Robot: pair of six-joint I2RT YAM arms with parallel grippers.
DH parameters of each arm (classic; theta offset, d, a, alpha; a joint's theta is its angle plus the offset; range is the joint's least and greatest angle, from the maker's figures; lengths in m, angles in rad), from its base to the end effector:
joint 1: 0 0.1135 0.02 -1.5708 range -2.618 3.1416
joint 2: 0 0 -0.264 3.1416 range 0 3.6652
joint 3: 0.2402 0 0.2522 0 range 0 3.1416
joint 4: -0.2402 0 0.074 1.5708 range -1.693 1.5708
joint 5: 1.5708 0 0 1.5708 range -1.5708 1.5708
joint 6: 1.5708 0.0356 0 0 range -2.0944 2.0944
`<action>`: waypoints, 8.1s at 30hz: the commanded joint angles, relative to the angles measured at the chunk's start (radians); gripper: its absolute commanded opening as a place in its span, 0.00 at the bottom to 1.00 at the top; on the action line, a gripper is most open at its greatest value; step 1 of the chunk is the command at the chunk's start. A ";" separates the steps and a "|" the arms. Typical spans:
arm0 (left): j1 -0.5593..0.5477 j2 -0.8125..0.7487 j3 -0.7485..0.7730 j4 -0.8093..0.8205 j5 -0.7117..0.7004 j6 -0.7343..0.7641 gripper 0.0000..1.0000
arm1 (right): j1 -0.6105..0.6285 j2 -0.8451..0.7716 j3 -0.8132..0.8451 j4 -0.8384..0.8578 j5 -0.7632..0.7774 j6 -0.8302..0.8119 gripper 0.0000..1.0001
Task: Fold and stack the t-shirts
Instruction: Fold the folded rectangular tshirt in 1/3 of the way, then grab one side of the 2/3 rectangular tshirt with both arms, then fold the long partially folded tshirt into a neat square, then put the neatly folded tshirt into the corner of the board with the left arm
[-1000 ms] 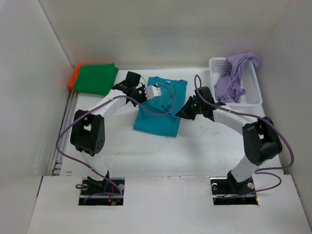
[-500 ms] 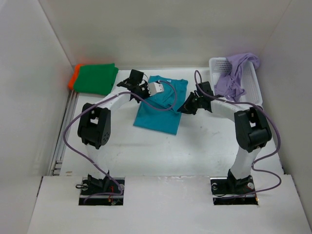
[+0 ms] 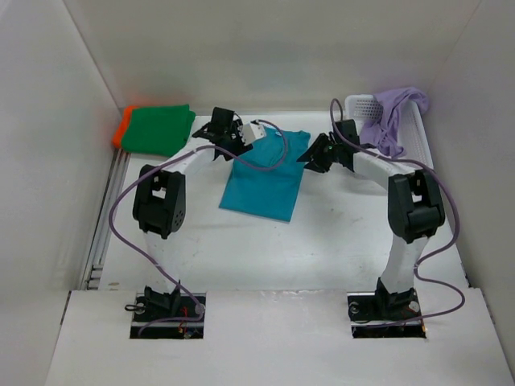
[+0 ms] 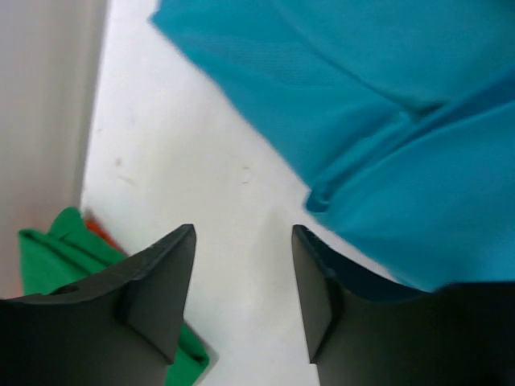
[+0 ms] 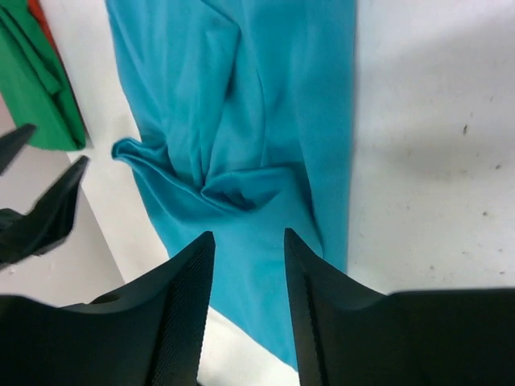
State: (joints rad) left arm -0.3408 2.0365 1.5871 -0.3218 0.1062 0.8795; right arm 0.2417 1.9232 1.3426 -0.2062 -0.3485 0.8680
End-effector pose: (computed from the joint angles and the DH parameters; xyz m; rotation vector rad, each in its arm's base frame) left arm 0.4358 -0.1585 0.2208 1.3841 1.8880 0.1432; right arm 0.4095 0.1135 0.2010 0.5963 2.4315 0.9174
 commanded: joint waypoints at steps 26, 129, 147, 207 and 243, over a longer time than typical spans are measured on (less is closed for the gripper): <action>-0.105 -0.427 -0.656 -0.065 0.125 0.257 0.62 | 0.348 -0.336 -0.467 0.021 0.215 0.137 0.50; 0.003 -0.173 0.007 -0.520 0.118 -0.309 0.10 | 0.112 -0.198 -0.125 -0.009 0.020 -0.043 0.09; 0.227 -0.160 0.105 -0.384 0.118 -0.540 0.54 | 0.103 -0.058 0.084 0.019 0.097 -0.110 0.38; 0.274 0.145 -0.135 -0.514 0.438 -0.903 0.54 | 0.224 0.007 -0.174 0.028 0.059 -0.158 0.59; 0.409 0.178 0.333 -0.669 0.337 -0.840 0.00 | 0.181 -0.156 -0.247 0.057 0.056 -0.092 0.59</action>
State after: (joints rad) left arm 0.0536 2.2639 1.8137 -1.0279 0.5198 -0.0189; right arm 0.4438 1.8206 1.0950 -0.1505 -0.2958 0.7795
